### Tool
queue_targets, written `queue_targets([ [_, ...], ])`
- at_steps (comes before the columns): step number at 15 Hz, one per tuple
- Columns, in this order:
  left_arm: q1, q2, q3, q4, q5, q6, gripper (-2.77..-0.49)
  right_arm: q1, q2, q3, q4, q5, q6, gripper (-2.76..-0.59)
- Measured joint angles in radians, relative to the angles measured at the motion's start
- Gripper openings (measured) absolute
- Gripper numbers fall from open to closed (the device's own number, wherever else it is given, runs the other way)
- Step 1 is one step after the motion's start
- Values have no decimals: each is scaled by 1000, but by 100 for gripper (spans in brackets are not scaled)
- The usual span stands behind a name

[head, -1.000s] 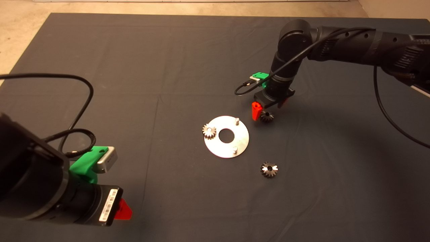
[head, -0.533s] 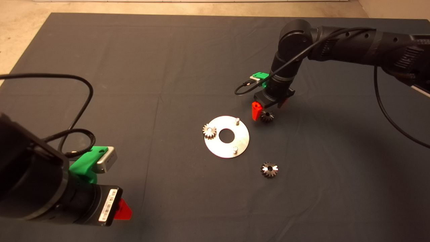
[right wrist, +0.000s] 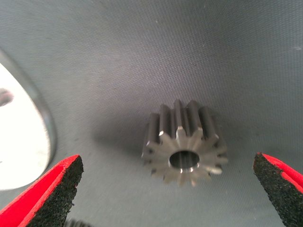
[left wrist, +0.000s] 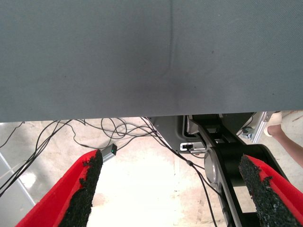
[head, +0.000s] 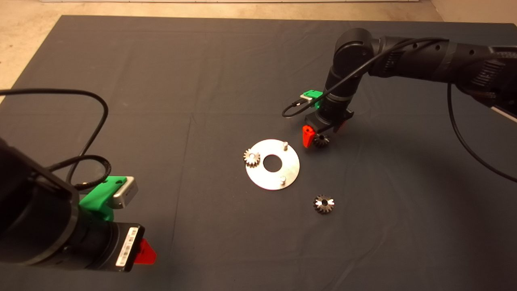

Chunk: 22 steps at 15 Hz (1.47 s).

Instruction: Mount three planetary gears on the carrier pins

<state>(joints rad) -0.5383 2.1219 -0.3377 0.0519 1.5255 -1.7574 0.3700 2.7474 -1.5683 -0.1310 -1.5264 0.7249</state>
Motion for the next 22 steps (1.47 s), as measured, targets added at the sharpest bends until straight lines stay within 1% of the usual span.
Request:
queue_targets([
  [2,0,-14,0,0,0,5,-122,-4,-2,0,-14,0,0,-82],
  [4,0,-32,0,0,0,17,-122,-5,-2,0,-27,0,0,-82],
  [5,0,-46,0,0,0,21,-122,-7,-2,0,-29,0,1,-82],
  [7,0,-76,0,0,0,44,-122,-8,-2,0,-34,0,1,-95],
  [9,0,-106,0,0,0,63,-122,-8,-2,0,-38,0,1,-99],
  [10,0,-120,0,0,0,73,-122,-8,-2,0,-39,0,1,-109],
  [12,0,-142,0,-1,0,91,-122,-14,-2,-1,-46,0,1,-109],
  [13,0,-145,0,0,0,95,-122,-16,-2,-2,-46,0,1,-112],
  [14,0,-148,0,-1,0,97,-122,-17,-2,-2,-47,0,1,-124],
  [17,0,-156,0,-1,0,102,-122,-18,-3,-2,-52,0,1,-126],
  [19,0,-156,0,-1,0,103,-122,-18,-2,-2,-52,0,1,-138],
  [21,0,-158,0,-1,0,106,-122,-18,-3,-2,-53,0,1,-140],
  [22,0,-158,0,-1,0,107,-122,-19,-2,-2,-53,0,1,-145],
])
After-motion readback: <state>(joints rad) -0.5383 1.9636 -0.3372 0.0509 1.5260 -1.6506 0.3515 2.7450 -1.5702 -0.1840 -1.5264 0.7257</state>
